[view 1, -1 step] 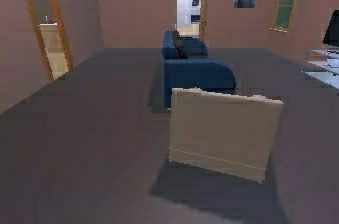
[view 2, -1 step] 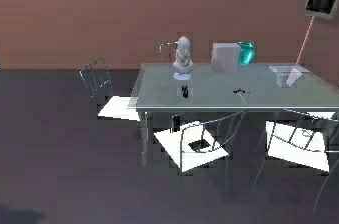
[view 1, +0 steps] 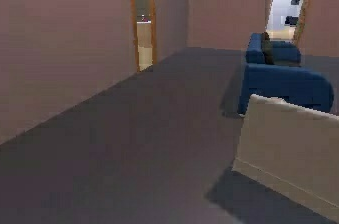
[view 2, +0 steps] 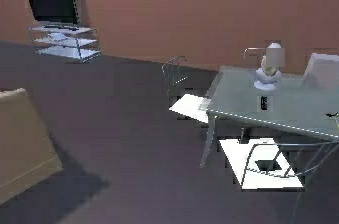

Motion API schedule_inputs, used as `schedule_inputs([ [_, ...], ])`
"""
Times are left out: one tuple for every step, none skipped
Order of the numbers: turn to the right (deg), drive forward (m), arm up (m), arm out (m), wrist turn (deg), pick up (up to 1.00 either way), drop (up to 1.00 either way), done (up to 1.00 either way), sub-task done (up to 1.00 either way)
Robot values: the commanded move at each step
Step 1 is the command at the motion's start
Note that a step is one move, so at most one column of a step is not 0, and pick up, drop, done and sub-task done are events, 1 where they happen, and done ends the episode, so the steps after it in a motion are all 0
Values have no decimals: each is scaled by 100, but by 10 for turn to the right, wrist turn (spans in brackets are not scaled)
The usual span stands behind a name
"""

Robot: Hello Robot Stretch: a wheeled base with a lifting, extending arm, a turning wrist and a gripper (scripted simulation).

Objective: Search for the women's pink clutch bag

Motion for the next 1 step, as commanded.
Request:
schedule_inputs([
  [0,100,0,0,0,0,0,0,0],
])
